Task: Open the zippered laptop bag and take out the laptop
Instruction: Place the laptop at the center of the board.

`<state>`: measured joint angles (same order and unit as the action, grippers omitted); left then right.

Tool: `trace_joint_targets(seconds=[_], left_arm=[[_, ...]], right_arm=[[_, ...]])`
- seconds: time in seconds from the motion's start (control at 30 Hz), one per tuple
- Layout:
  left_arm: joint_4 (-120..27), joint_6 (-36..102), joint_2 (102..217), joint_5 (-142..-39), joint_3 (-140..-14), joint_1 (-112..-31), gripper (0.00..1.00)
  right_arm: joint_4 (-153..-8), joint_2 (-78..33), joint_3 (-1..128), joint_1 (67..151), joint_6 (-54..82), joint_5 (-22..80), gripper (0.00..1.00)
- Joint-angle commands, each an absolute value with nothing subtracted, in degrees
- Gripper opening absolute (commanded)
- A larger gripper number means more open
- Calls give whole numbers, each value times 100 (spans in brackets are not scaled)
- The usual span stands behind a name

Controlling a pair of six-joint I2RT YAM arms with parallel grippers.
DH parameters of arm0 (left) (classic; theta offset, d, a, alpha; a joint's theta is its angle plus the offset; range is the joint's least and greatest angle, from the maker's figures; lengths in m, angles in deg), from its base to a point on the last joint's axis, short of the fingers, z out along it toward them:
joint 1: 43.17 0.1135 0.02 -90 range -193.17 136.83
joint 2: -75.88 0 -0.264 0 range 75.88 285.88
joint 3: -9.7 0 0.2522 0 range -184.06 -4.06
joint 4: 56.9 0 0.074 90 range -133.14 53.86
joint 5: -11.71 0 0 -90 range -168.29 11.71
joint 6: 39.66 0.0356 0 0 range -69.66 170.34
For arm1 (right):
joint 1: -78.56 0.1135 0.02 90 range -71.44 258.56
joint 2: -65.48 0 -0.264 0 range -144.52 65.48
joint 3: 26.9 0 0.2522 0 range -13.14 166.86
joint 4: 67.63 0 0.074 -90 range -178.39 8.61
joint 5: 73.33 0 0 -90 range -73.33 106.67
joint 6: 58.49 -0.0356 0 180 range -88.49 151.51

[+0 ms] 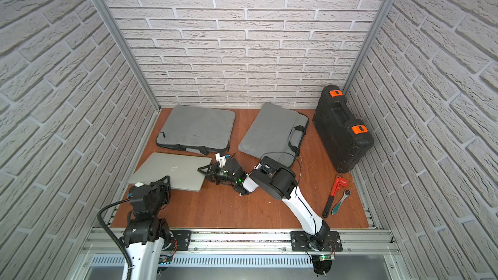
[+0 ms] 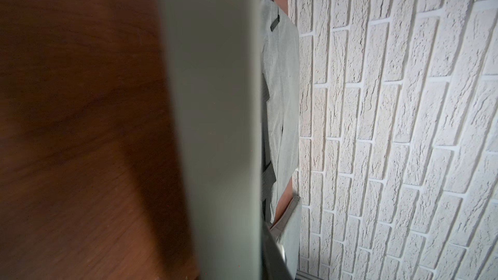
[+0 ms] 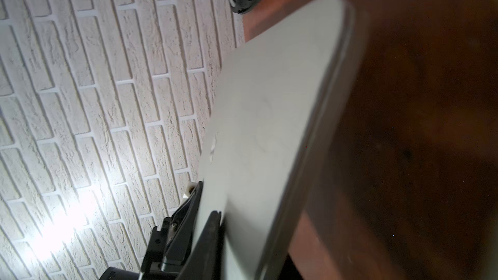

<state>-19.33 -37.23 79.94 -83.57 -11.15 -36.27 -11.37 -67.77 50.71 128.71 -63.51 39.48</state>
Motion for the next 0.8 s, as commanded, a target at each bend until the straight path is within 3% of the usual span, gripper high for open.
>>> trace_joint_targets(seconds=[0.0, 0.13, 0.4, 0.6, 0.77], left_arm=[[-1890, -3583, 7883, -8558, -634, -3710, 30], [-1840, -3505, 7896, -8584, -766, -3716, 38], [-1489, -3407, 7895, -8598, -1167, -3719, 76], [-1125, -3296, 7909, -8619, -1558, -3719, 97], [-972, -3325, 7909, -8711, -1779, -3719, 98]], right_arm=[[-442, -6802, 5113, 12955, -6138, 3961, 10], [-172, -6837, 5062, 12936, -6183, 3857, 7], [-70, -6603, 5047, 12772, -5928, 3792, 6], [-70, -6303, 5073, 12472, -5785, 3729, 6], [-71, -6129, 5137, 12240, -5702, 3715, 6]])
